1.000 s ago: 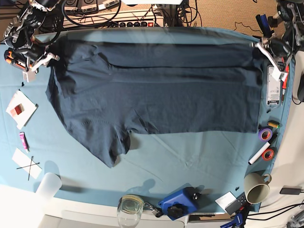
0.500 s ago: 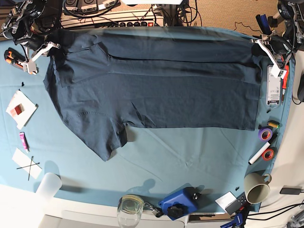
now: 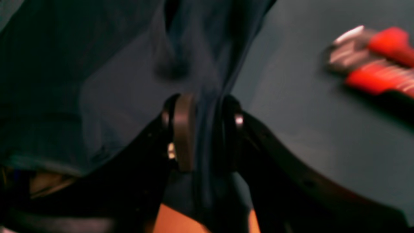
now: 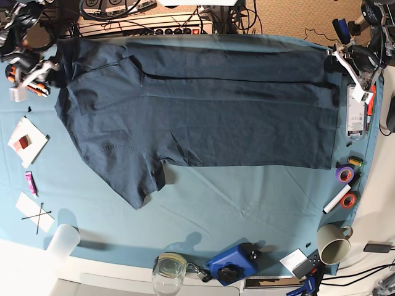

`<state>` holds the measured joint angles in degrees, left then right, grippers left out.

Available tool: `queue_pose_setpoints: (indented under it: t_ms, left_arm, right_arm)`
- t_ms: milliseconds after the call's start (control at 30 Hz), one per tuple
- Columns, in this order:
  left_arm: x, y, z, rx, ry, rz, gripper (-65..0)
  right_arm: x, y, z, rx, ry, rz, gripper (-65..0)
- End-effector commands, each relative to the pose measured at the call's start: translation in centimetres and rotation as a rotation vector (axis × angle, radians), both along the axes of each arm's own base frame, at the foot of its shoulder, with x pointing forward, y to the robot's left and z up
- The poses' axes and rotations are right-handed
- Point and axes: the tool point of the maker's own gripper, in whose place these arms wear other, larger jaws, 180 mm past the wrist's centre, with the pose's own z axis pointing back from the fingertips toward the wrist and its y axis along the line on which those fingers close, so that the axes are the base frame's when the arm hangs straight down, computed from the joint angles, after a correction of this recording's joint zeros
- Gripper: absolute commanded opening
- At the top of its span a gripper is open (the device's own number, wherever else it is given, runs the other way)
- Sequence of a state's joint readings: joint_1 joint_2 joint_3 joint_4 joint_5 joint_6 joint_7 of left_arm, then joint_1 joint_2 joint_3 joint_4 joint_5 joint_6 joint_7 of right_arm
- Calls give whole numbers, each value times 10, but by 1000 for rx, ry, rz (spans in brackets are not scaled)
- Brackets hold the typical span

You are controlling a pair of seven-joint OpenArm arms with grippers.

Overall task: Fold the T-shirt properly
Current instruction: 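Pull the folded edge back toward the robot with both grippers, then move the right gripper to the shirt's hem corner and grasp it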

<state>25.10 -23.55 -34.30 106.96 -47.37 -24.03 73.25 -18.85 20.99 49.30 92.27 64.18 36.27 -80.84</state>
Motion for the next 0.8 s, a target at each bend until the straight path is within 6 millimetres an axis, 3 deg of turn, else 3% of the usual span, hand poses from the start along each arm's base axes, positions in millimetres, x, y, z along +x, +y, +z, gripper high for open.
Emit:
queue_pose_setpoints:
  t_ms: [0,133,333,500,633,767]
  left_arm:
    - [9,5,12,29,-47,-12,-374]
    - [18,6,23,82,-104,-29,-374]
    - [49,1,45,63,-269,-4,-375]
    - [68,-3,55,56,-332,-8,-375]
    - [79,-5,63,51,-365,-8,-375]
    - [83,-4,66,51,-378,-4,-375]
  right_arm:
    - [8,-12,20,-39,-61,-4,-490]
    - [7,-29,41,-74,-131,-49,-490]
    - [12,-40,53,-128,-183,-58,-490]
    - [32,-46,53,-212,-151,-30,-490]
    - [60,-44,62,-258,-192,-10,-490]
    - [90,-33,50,-363,-133,61,-489]
